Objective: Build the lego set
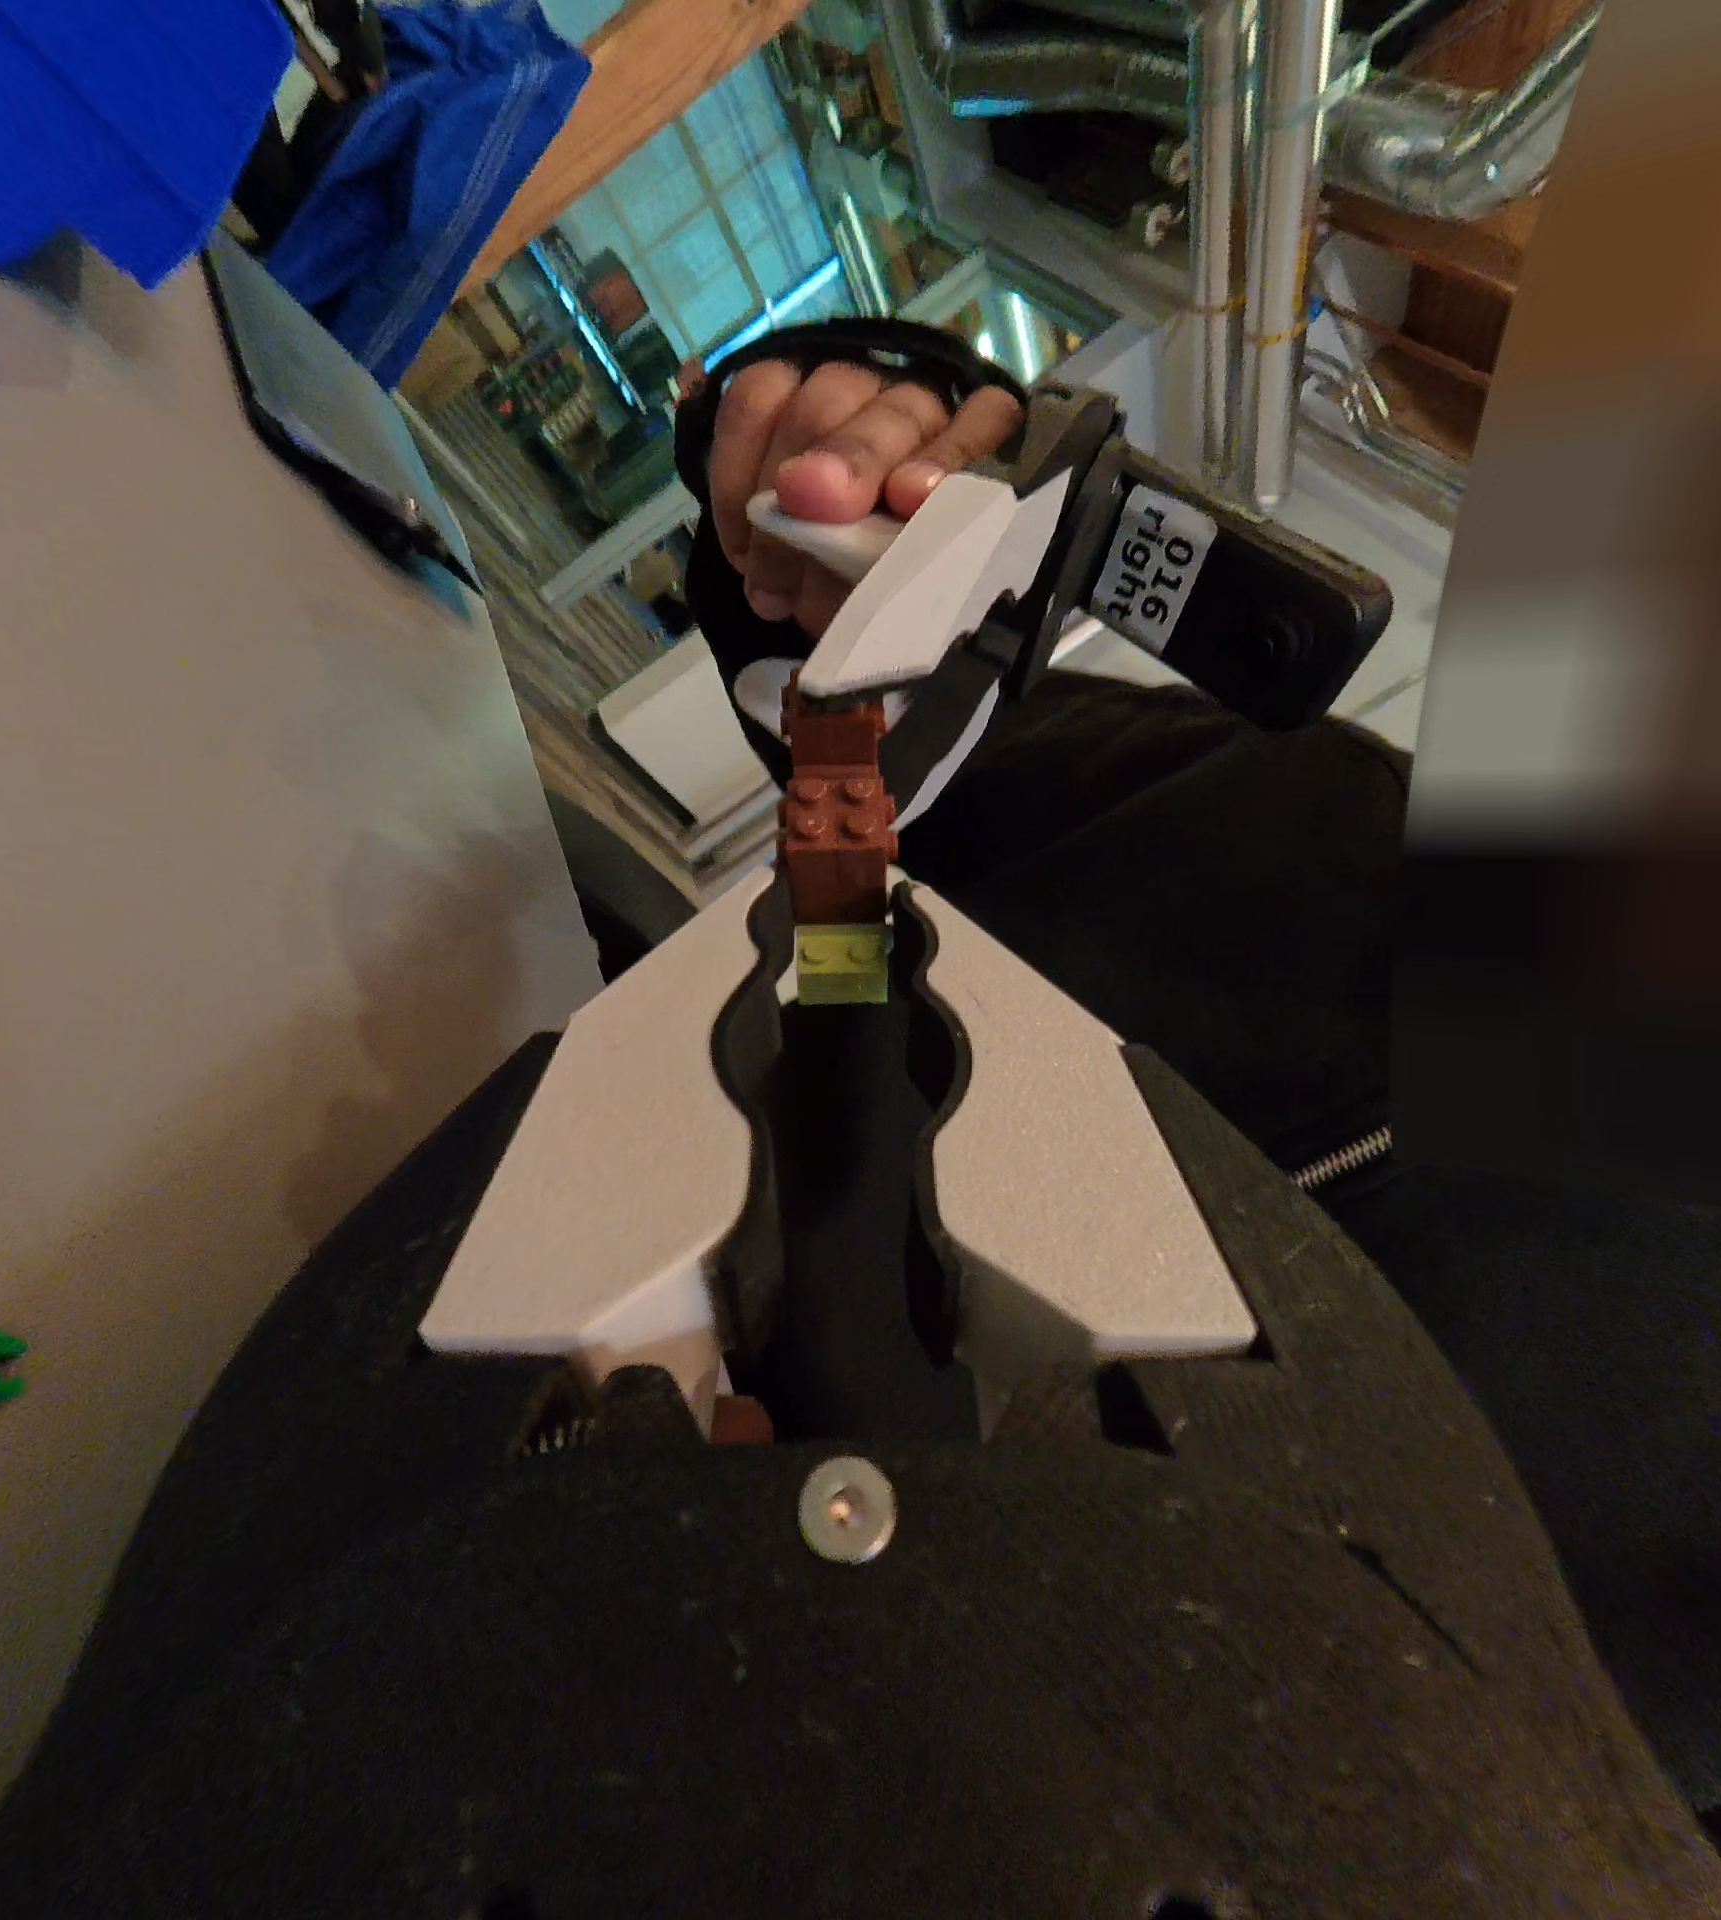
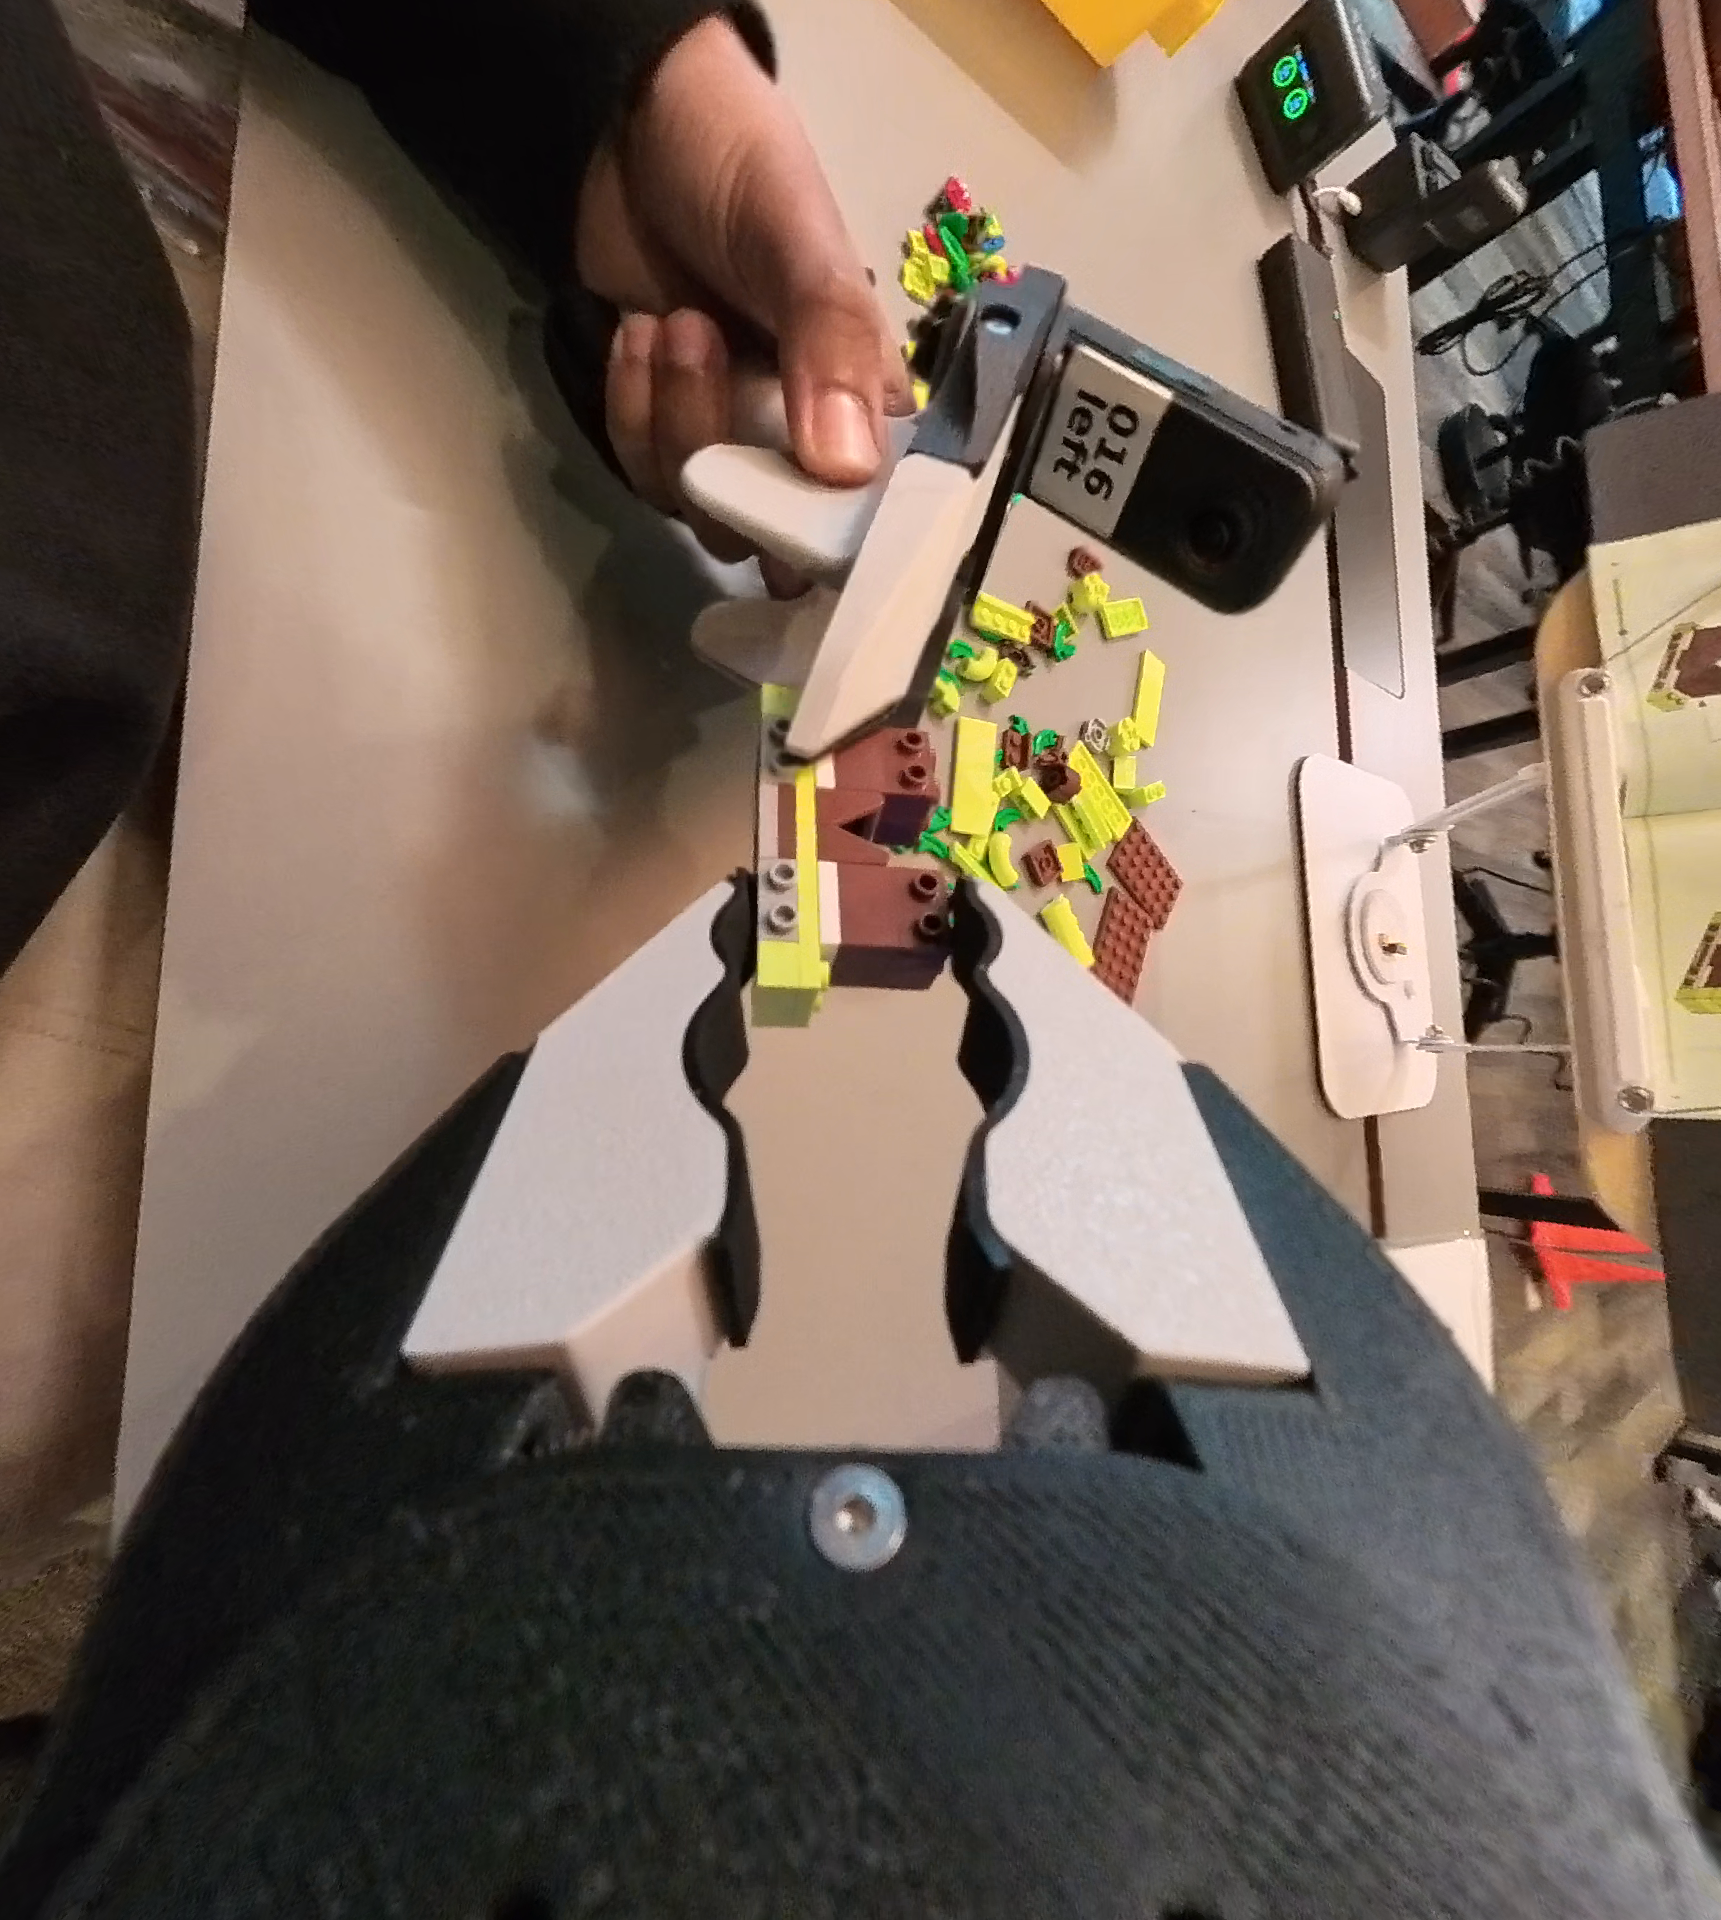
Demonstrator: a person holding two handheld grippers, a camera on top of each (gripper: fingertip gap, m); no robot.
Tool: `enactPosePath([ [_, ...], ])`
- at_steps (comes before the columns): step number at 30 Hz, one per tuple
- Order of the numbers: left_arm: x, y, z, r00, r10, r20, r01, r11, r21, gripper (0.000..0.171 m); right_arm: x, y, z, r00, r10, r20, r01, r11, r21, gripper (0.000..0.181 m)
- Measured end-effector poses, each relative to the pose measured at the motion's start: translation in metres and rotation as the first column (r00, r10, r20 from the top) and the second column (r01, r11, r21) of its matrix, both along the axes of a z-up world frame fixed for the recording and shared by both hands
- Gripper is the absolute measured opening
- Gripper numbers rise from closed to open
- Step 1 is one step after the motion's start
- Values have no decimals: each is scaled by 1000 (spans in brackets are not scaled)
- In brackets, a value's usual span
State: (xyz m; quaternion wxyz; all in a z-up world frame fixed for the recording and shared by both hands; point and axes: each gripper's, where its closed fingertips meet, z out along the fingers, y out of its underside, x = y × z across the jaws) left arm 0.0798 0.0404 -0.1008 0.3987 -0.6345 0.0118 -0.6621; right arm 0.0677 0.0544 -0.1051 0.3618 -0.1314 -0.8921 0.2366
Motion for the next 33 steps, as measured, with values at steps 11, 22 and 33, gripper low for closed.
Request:
enactPosePath([
  [11, -28, 5, 13, 787, 430, -441, -261, 881, 394, 83, 6, 6, 12, 997, -50, 64, 60, 984, -170, 37],
  [22, 4, 7, 9, 529, 567, -631, -135, 791, 597, 46, 12, -4, 8, 992, -3, 129, 34, 971, -237, 37],
  [33, 12, 5, 6, 499, 570, -652, -96, 785, 612, 35, 15, -7, 7, 991, 11, 132, 19, 976, -218, 37],
])
